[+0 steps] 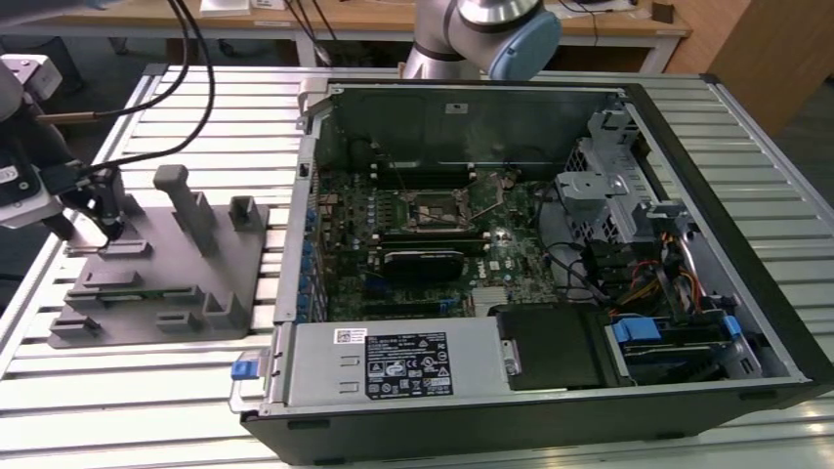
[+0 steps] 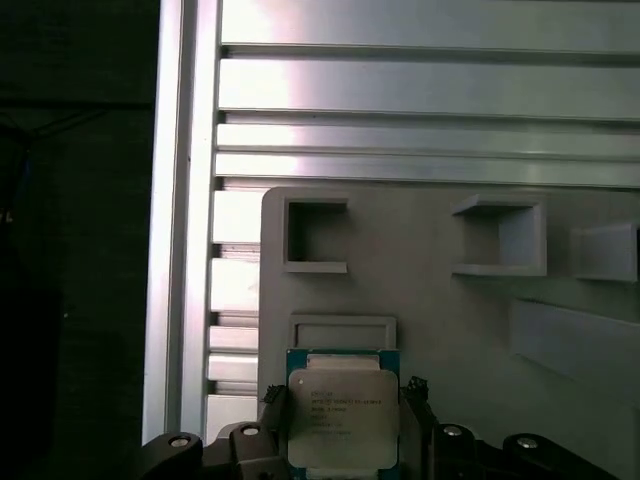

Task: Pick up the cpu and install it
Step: 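Pick up the cpu and move it towards the insertion slot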

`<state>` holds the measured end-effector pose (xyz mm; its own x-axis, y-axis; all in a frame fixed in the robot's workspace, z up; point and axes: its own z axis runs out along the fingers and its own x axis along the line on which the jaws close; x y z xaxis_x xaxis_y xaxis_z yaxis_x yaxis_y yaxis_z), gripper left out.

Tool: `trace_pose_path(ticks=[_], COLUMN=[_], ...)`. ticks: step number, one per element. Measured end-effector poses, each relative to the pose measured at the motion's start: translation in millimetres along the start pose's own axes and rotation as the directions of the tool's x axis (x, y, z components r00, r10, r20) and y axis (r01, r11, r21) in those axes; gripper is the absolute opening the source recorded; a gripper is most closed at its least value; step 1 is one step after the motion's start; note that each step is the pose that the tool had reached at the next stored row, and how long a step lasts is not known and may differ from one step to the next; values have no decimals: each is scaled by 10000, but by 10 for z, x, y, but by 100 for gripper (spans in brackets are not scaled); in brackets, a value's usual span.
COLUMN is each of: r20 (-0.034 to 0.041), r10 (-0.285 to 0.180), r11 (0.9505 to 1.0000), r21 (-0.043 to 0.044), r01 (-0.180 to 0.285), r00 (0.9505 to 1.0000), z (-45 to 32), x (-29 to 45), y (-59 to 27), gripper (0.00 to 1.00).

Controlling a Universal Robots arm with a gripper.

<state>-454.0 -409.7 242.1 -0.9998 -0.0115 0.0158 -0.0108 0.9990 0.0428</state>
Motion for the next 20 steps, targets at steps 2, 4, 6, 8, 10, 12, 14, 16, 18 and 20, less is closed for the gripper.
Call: trace_pose_path(ticks=[2, 4, 6, 8, 10, 12, 14, 16, 18, 20], r20=[0, 0, 0, -1, 1, 1, 1, 2, 4, 4], r10=[1, 1, 0, 0, 0, 1, 0, 0, 1, 0], r11=[10000, 10000, 10000, 10000, 10000, 10000, 10000, 10000, 10000, 10000], r21=[0, 0, 0, 0, -1, 0, 0, 0, 0, 0], r01=[-1, -1, 0, 0, 0, -1, 0, 0, -1, 0], r00=[10000, 10000, 10000, 10000, 10000, 10000, 10000, 10000, 10000, 10000], z=[-48, -104, -167, -234, -294, -347, -395, -441, -480, -516], x=[1, 2, 3, 3, 4, 5, 6, 7, 8, 8], y=[7, 18, 30, 39, 48, 57, 64, 70, 76, 82], gripper=[53, 53, 53, 53, 53, 53, 53, 53, 53, 53])
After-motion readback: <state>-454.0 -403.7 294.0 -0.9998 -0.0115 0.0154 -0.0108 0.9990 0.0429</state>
